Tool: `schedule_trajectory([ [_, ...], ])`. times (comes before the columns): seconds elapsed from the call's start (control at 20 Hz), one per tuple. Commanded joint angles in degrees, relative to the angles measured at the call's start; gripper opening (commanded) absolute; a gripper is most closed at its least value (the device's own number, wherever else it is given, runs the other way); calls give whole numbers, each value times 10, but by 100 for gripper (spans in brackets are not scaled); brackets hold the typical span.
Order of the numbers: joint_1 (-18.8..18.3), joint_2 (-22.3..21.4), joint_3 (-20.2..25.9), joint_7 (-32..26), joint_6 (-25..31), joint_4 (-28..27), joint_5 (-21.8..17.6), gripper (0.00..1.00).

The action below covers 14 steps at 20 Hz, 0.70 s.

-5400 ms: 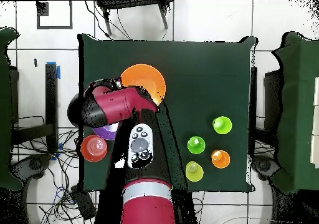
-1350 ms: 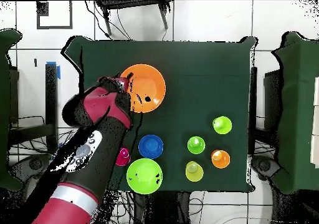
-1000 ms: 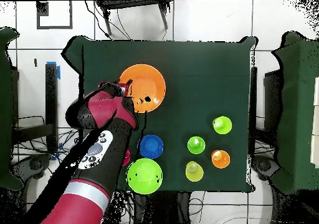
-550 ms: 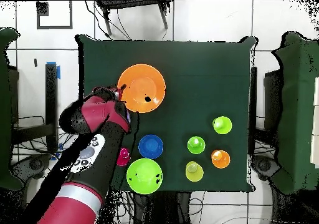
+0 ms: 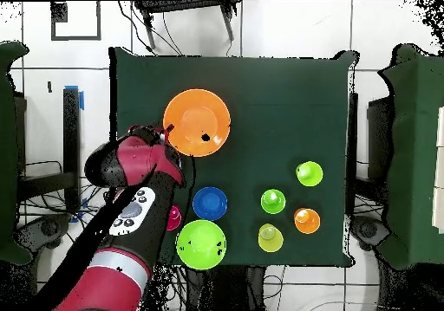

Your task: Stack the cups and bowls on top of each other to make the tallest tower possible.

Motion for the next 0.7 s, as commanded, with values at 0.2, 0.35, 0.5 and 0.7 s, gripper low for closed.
schedule_trajectory([
  [0.2, 57, 86, -14, 126, -7, -11, 49, 100],
  [0.35, 62, 92, -17, 127, -14, -11, 59, 100],
  [0.5, 55, 91, -8, 118, -13, -12, 58, 100],
  [0.7, 65, 101, -26, 119, -19, -17, 63, 100],
])
